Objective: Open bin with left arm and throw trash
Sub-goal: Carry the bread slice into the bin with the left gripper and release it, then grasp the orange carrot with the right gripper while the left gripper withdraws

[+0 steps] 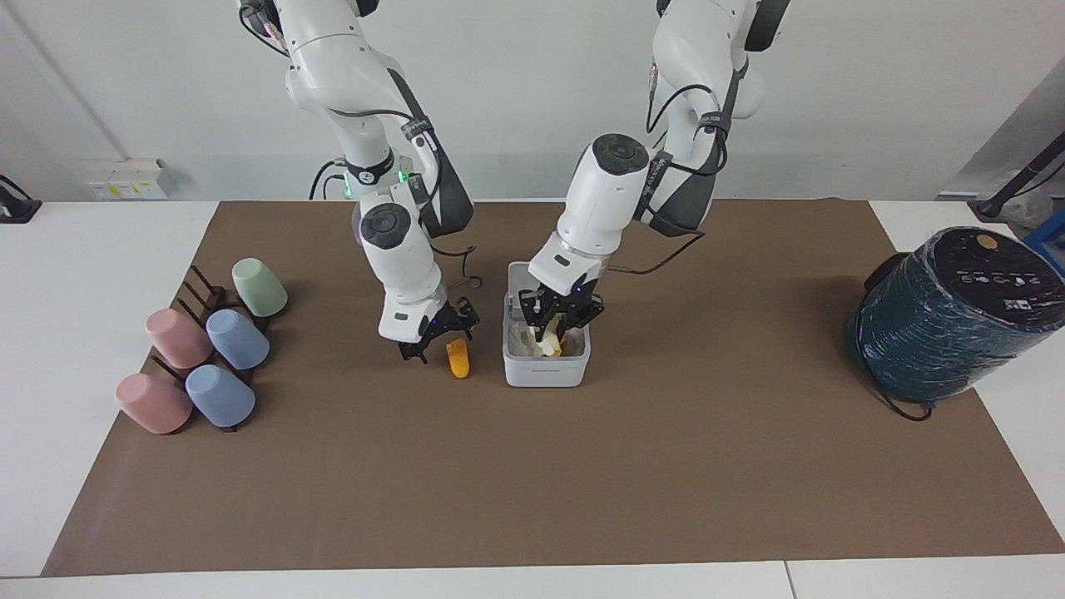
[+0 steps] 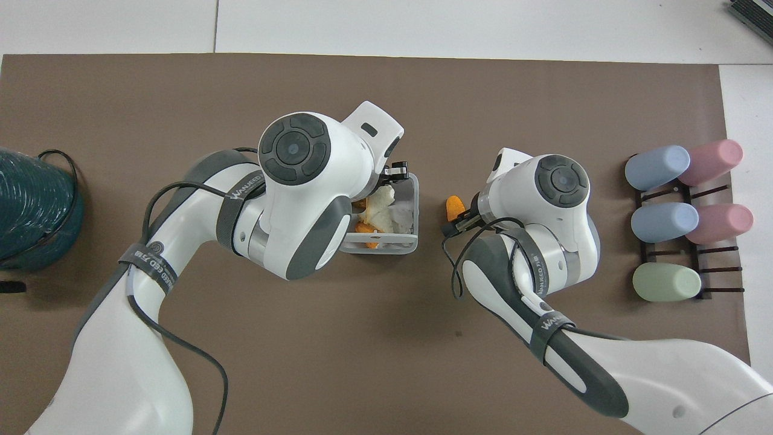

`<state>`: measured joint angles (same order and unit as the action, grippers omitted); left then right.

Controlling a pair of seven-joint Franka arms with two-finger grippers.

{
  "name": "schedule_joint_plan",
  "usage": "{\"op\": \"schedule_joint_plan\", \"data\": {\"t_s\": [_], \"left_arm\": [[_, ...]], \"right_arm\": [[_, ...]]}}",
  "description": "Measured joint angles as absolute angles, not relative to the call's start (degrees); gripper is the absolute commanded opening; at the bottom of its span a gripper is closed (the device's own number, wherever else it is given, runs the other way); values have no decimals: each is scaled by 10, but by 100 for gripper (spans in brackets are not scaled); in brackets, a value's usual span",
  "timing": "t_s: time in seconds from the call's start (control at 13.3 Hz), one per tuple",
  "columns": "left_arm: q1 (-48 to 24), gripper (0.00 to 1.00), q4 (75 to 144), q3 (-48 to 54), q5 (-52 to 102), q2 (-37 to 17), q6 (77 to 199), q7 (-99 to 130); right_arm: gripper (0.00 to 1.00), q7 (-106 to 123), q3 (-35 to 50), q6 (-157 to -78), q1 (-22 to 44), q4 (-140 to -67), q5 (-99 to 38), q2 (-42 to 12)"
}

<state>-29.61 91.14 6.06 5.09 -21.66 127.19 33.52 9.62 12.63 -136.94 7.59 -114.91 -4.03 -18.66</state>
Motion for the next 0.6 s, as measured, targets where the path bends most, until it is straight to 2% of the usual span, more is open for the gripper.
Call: {"op": "schedule_joint_plan", "data": {"t_s": [0.08, 0.15, 0.23, 0.3, 0.38, 0.6], "left_arm": [[-296, 58, 911, 60, 51, -217, 1270, 336], [-296, 58, 911, 60, 51, -217, 1265, 336], [-296, 58, 910, 60, 51, -216, 1260, 336], [-296, 57, 908, 58, 51, -216, 1253, 336], [-293, 56, 900, 55, 51, -215, 1237, 336], [-258, 54, 836, 47, 51, -211, 1137, 329]], "right_arm": [[100, 96, 127, -1381, 77, -1154, -48, -189], [89, 96, 127, -1388, 78, -1156, -53, -190], [58, 96, 127, -1390, 79, -1157, -55, -192], [11, 96, 127, -1393, 79, -1157, -55, -194], [0, 96, 127, -1394, 79, -1157, -55, -194], [0, 96, 128, -1415, 79, -1157, -56, -194]]}}
